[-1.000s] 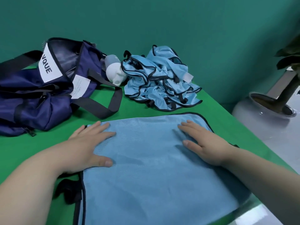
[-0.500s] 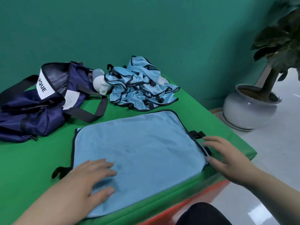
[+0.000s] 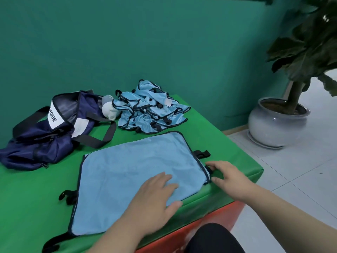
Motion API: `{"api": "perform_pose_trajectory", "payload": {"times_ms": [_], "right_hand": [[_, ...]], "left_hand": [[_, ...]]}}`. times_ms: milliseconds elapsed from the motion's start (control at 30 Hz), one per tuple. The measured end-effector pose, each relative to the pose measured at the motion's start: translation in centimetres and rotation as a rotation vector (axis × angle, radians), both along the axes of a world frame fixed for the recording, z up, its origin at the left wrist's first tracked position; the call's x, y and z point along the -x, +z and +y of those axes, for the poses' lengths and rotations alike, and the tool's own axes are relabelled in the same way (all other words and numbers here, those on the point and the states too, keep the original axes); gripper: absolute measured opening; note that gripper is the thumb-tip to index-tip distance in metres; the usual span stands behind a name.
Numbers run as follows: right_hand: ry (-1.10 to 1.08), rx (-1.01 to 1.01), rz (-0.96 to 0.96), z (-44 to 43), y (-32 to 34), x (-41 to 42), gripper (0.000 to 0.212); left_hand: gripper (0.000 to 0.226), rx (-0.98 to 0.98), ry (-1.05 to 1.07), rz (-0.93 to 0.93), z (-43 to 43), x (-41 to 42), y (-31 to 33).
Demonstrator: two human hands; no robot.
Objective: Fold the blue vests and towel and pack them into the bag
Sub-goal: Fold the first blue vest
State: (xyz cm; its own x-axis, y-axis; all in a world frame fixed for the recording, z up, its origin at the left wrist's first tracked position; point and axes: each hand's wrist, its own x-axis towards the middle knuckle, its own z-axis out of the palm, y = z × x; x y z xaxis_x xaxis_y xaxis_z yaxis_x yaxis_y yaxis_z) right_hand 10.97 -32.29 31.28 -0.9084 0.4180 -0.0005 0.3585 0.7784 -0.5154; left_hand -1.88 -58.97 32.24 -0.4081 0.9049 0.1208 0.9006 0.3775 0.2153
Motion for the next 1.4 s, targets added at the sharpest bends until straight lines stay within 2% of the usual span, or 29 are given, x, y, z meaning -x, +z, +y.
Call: {"api": "perform_pose_trajectory", "payload": {"times_ms": [233, 367, 533, 700, 733, 800, 867, 933, 1033, 1167, 1233, 1300, 1400], "right_hand": [[0.098, -0.099, 0.036, 2.3, -0.6, 1.2, 0.007], [0.078, -0.164, 0.018, 4.6, -0.3, 0.1, 0.005], [0.047, -0.211, -0.048, 6.5, 0.3, -1.7, 0.018], [-0.031, -0.204, -0.092, 4.5, -0.4, -1.1, 0.006], [-0.053, -0.196, -0.082, 4.1, -0.3, -1.1, 0.008], [-0.065, -0.165, -0.025, 2.9, -0.2, -1.4, 0.032], [0.015, -0.145, 0.095, 1.3, -0.2, -1.8, 0.053], [0.165, -0.205, 0.171, 0.4, -0.6, -1.9, 0.061], [0.307, -0.298, 0.145, 0.6, -1.4, -1.6, 0.054], [0.34, -0.368, 0.081, 1.3, -1.5, -0.7, 0.044], [0.32, -0.371, 0.072, 1.5, -1.1, -0.3, 0.044], [0.292, -0.32, 0.048, 1.6, -1.0, 0.0, 0.046], [0.274, -0.24, 0.014, 1.4, -1.1, 0.1, 0.046]], "left_hand": [[0.048, 0.048, 0.013, -0.063, 8.4, 0.8, -1.2], [0.049, 0.032, 0.062, -0.084, 8.3, 0.8, -3.5], [0.047, 0.036, 0.049, -0.068, 8.6, 1.1, -3.9], [0.046, 0.016, 0.043, -0.074, 8.5, 1.0, -4.2], [0.045, 0.01, 0.043, -0.099, 8.6, 1.1, -4.2], [0.044, -0.033, 0.041, -0.17, 8.6, 1.1, -3.7], [0.05, -0.123, 0.036, -0.248, 8.2, 0.9, -2.9], [0.063, -0.226, 0.042, -0.312, 6.9, 0.3, -1.8], [0.076, -0.258, 0.033, -0.316, 2.7, -0.4, -1.0], [0.062, -0.099, 0.097, -0.109, -6.2, 0.8, -1.7], [0.068, -0.015, 0.179, 0.0, -10.6, 2.0, -2.1], [0.071, 0.054, 0.258, 0.039, -14.2, 3.0, -2.2], [0.06, 0.056, 0.35, 0.09, -17.9, 4.1, -2.1]]}}
